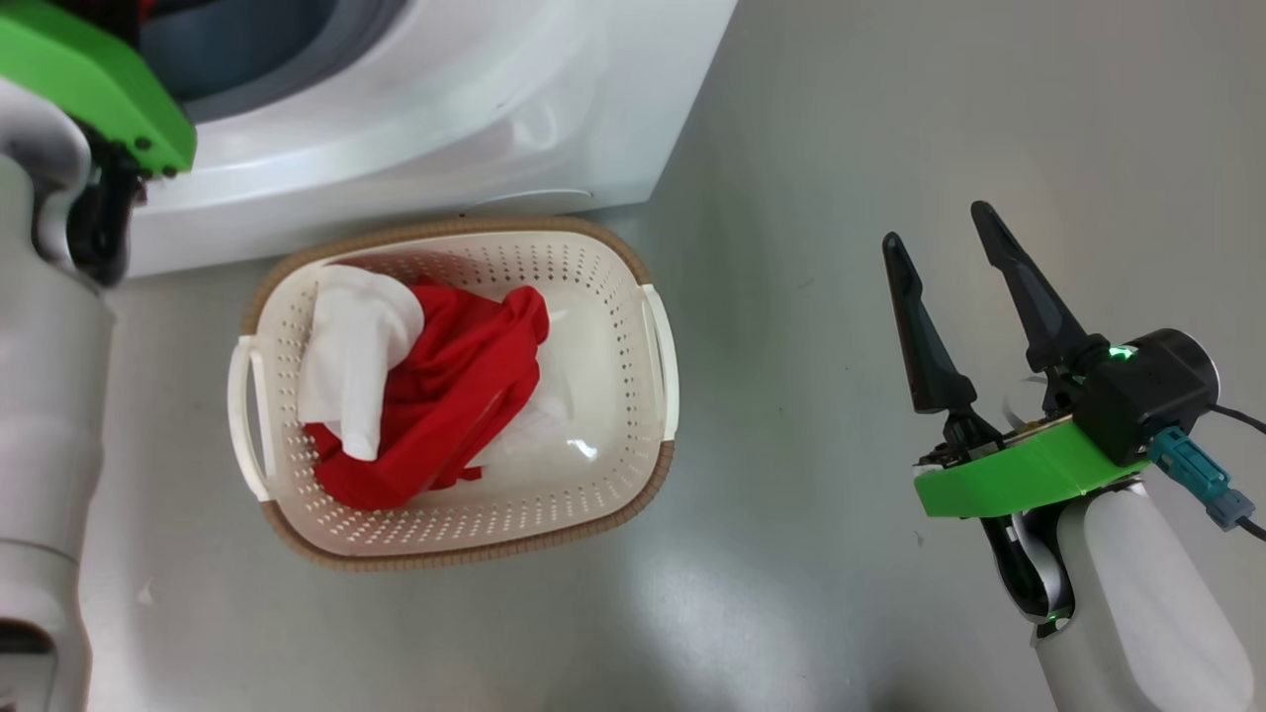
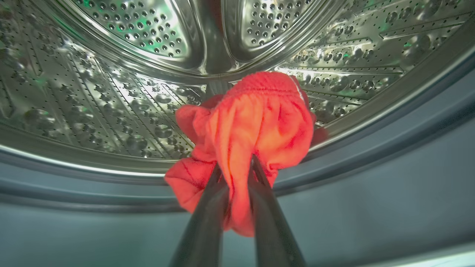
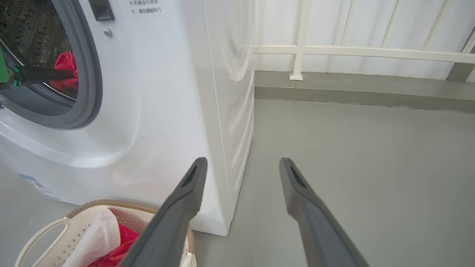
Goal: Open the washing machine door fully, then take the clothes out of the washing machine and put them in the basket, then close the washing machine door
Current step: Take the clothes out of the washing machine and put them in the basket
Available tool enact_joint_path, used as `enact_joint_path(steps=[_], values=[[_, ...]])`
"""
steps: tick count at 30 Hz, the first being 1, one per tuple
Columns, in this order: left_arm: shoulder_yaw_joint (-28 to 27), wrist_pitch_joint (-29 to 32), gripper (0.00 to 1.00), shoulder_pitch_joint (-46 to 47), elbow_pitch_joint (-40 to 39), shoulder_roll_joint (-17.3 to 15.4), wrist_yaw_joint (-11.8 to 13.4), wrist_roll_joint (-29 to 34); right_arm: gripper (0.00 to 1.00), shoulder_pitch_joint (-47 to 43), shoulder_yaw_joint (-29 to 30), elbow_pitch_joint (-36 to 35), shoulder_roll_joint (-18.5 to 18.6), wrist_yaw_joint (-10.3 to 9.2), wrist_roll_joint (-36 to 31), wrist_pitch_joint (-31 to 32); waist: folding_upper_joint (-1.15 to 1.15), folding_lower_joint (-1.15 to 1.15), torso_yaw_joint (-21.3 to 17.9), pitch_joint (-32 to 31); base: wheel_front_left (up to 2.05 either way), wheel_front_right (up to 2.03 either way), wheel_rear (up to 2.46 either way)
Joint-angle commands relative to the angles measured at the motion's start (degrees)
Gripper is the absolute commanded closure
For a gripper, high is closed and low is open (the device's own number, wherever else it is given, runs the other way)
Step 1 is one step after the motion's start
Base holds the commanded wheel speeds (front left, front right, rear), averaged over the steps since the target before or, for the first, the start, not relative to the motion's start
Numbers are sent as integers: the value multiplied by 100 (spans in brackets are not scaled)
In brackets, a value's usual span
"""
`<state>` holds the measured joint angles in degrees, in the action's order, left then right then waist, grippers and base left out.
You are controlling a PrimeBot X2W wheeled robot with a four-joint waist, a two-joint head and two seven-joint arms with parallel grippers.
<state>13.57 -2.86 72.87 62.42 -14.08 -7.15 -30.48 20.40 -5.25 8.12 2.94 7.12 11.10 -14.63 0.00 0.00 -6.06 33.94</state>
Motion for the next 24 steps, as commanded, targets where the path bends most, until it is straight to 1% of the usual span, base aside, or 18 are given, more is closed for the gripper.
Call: enact_joint_path(steps=[1, 6, 10, 13, 16, 18, 24], values=[[-63, -130, 100, -85, -120, -319, 11, 42, 0, -26, -107, -104, -6, 36, 92, -37, 0, 0, 40, -58, 0, 0, 0], [-82, -738, 100, -300, -90, -381, 55, 67, 0, -35, -102, -53, -6, 36, 104, -37, 0, 0, 122, -187, 0, 0, 0], [-176, -1051, 100, -553, -143, -416, 108, 20, 0, -68, -74, 23, -6, 36, 129, -37, 0, 0, 173, -366, 0, 0, 0], [-191, -1170, 100, -828, -326, -433, 177, 86, 0, -114, -59, 63, -6, 36, 133, -37, 0, 0, 224, -545, 0, 0, 0], [-218, -1206, 100, -1176, -697, -408, 229, 183, 0, -166, -19, 102, -6, 36, 114, -37, 0, 0, 288, -740, 0, 0, 0], [-318, -1210, 100, -1489, -1126, -384, 291, 253, 0, -209, 16, 127, -6, 36, 107, -37, 0, 0, 325, -887, 0, 0, 0], [-670, -1212, 100, -2726, -2308, -221, 451, 491, 0, -376, 92, 238, -6, 36, 94, -37, 0, 0, 390, -1426, 0, 0, 0]])
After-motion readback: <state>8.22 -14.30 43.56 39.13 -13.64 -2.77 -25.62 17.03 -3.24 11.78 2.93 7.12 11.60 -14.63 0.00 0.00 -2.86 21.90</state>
